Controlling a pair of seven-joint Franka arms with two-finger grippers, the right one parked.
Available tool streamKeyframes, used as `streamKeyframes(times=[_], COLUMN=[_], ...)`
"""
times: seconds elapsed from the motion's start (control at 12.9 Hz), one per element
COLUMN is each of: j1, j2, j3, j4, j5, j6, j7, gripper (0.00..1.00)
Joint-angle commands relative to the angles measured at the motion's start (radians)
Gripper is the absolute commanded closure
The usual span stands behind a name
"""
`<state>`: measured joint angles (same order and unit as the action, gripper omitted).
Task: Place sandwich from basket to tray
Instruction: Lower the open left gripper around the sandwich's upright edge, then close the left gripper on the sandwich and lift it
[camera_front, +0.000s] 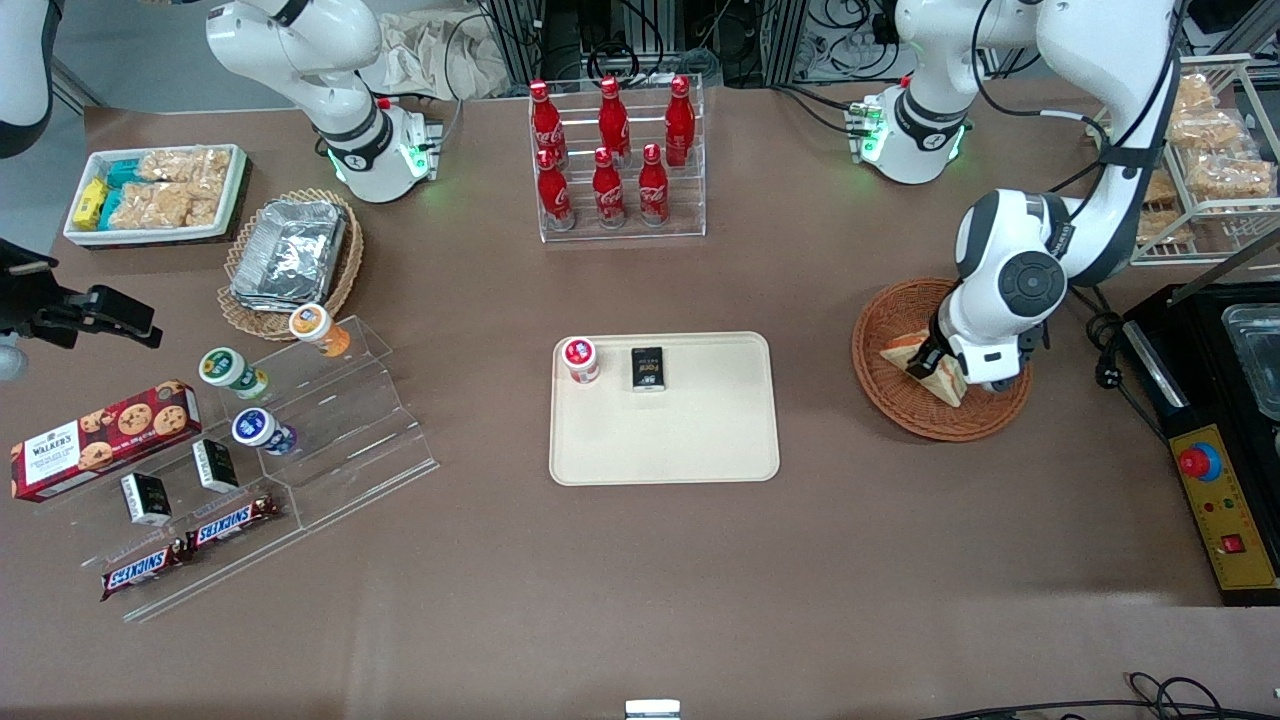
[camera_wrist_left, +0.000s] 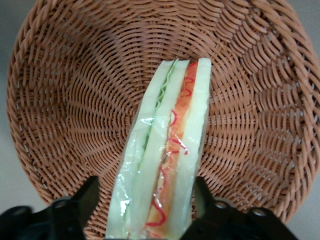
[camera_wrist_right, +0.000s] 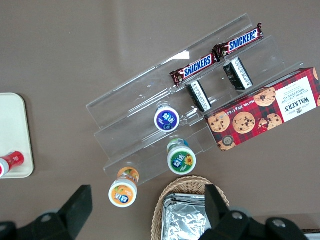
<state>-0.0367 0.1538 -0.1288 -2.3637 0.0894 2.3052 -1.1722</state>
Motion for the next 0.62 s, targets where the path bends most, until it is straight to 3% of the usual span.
streamKeyframes(times=[0.0, 0.23, 0.54], j1=[0.005, 0.005, 0.003], j2=[-0.008, -0.042, -0.048], j3=[-0.003, 0.003, 0.009], j4=[-0.006, 0.013, 0.182], j5=[0.015, 0.018, 0.023], j6=[0.037, -0.012, -0.266], j7=[-0.055, -0.034, 0.094], gripper=[1.0, 1.0, 1.0])
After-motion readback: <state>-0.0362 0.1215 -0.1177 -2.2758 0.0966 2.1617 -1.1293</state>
